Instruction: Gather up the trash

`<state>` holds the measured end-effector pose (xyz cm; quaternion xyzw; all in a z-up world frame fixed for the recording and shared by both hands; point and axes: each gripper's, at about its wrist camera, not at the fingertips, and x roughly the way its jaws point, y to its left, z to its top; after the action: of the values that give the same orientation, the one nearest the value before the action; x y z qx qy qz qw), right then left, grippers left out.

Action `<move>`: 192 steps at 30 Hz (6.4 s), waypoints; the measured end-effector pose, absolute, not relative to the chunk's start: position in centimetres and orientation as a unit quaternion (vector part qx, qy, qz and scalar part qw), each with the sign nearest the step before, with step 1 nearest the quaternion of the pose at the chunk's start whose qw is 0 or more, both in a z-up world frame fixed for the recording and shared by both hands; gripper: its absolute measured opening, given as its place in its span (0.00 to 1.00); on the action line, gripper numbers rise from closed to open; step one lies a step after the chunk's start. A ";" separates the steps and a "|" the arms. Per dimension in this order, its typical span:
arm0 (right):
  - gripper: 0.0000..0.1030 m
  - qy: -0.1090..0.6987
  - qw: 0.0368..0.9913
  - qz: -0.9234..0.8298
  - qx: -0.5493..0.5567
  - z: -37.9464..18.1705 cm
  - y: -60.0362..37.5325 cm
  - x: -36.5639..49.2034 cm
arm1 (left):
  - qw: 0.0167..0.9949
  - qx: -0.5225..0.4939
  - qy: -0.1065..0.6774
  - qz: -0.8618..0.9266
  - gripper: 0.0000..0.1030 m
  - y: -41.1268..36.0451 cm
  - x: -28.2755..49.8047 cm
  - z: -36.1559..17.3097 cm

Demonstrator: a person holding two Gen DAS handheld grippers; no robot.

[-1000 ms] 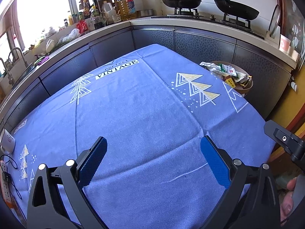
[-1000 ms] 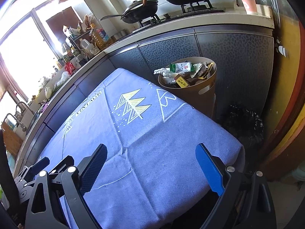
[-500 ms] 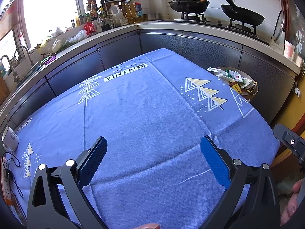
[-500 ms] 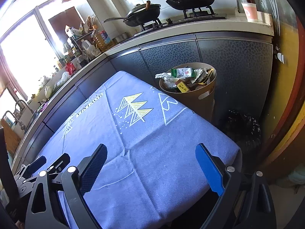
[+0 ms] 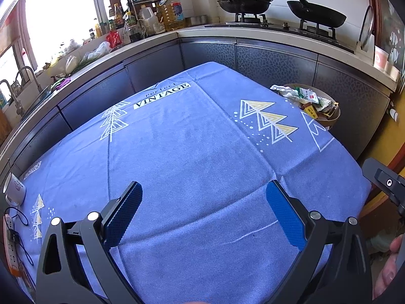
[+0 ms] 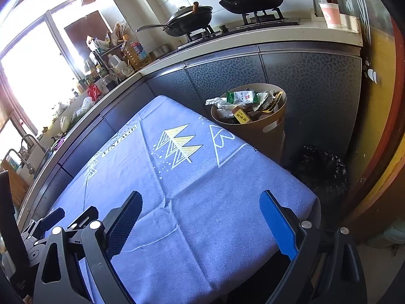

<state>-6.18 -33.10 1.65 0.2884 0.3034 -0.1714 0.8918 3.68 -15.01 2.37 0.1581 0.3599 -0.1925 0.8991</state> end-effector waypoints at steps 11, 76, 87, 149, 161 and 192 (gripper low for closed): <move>0.91 0.307 0.890 -0.168 0.292 1.3 -33.1 -6.0 | 0.903 0.171 0.349 -0.182 0.94 -15.2 3.5 2.3; 0.91 0.304 0.886 -0.172 0.305 0.1 -33.7 -6.3 | 0.884 0.198 0.365 -0.215 0.94 -17.4 2.8 1.5; 0.91 0.287 0.886 -0.186 0.311 1.1 -35.1 -7.5 | 0.888 0.204 0.342 -0.231 0.94 -19.5 2.5 3.3; 0.91 0.294 0.881 -0.180 0.323 0.7 -35.8 -7.3 | 0.889 0.196 0.350 -0.221 0.94 -19.4 3.0 3.8; 0.91 0.295 0.882 -0.180 0.322 0.6 -35.7 -7.2 | 0.889 0.195 0.351 -0.221 0.94 -19.3 3.0 3.8; 0.91 0.295 0.885 -0.176 0.314 1.3 -34.9 -7.0 | 0.889 0.193 0.351 -0.221 0.94 -18.8 2.7 3.9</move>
<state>-6.97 -34.91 1.29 0.3135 0.2952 -0.1755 0.8853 2.74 -18.77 3.93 0.1931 0.3508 -0.2208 0.8893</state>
